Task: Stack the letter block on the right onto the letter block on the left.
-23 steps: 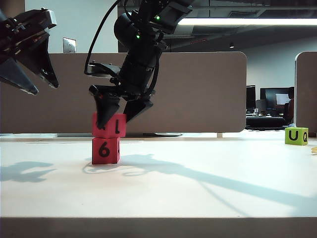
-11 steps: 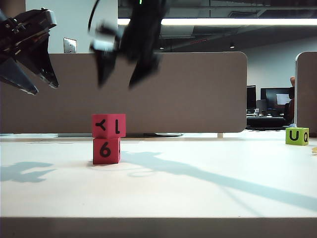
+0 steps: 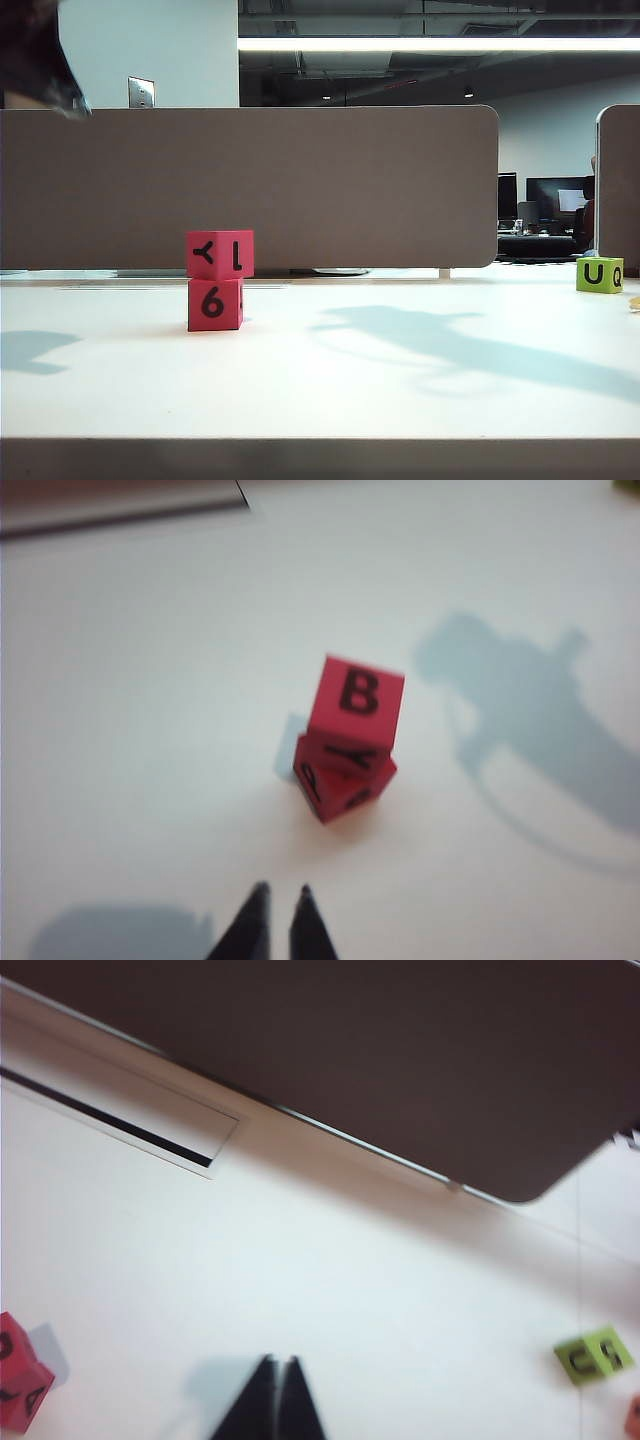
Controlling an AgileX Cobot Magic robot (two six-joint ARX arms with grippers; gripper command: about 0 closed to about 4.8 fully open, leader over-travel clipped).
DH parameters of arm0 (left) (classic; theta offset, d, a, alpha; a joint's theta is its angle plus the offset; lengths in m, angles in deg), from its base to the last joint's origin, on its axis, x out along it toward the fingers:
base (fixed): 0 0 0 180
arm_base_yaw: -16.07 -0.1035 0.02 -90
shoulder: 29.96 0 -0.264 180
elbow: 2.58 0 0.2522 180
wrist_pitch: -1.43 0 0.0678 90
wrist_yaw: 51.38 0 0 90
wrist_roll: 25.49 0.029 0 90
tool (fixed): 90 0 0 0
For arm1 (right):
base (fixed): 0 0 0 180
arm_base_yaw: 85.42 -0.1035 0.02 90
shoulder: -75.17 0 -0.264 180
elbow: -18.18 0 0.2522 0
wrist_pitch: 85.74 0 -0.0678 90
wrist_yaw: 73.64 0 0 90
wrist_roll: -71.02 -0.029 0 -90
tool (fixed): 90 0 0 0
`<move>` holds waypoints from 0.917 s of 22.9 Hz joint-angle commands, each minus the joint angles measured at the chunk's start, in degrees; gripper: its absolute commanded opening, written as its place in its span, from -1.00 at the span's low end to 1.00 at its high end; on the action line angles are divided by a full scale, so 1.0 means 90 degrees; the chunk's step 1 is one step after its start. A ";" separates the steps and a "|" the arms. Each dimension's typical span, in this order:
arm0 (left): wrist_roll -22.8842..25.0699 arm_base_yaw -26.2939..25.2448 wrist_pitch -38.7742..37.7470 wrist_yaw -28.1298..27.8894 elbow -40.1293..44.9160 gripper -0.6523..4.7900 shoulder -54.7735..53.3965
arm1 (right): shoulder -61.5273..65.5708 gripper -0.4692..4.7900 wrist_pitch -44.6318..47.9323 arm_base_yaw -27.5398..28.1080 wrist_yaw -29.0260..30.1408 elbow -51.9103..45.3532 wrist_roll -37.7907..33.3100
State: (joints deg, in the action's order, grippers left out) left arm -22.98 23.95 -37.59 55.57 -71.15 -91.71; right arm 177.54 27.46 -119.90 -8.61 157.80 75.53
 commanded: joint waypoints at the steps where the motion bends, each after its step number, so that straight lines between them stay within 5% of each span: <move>1: -0.0233 0.0007 -0.0019 -0.0415 -0.0019 -0.78 0.0561 | -0.0420 -0.84 -0.0826 0.0321 0.0304 -0.0022 -0.0719; 7: -0.0233 0.0007 -0.0952 -0.0763 0.0002 -0.78 0.1574 | -0.1729 -0.84 -0.0743 0.0634 0.0413 -0.1486 -0.0726; 14: -0.0279 0.0311 -0.1812 -0.0823 0.0403 -0.78 0.2302 | -0.4998 -0.84 0.1749 0.0627 0.1001 -0.6292 -0.0860; 21: -0.0452 0.0372 -0.0998 -0.1027 0.1889 -0.78 0.3317 | -0.6829 -0.84 0.3276 0.0629 0.1013 -0.9112 -0.0867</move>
State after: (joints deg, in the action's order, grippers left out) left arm -26.52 27.34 -50.05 47.07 -56.55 -63.28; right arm 118.09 52.73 -114.18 0.35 79.33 67.95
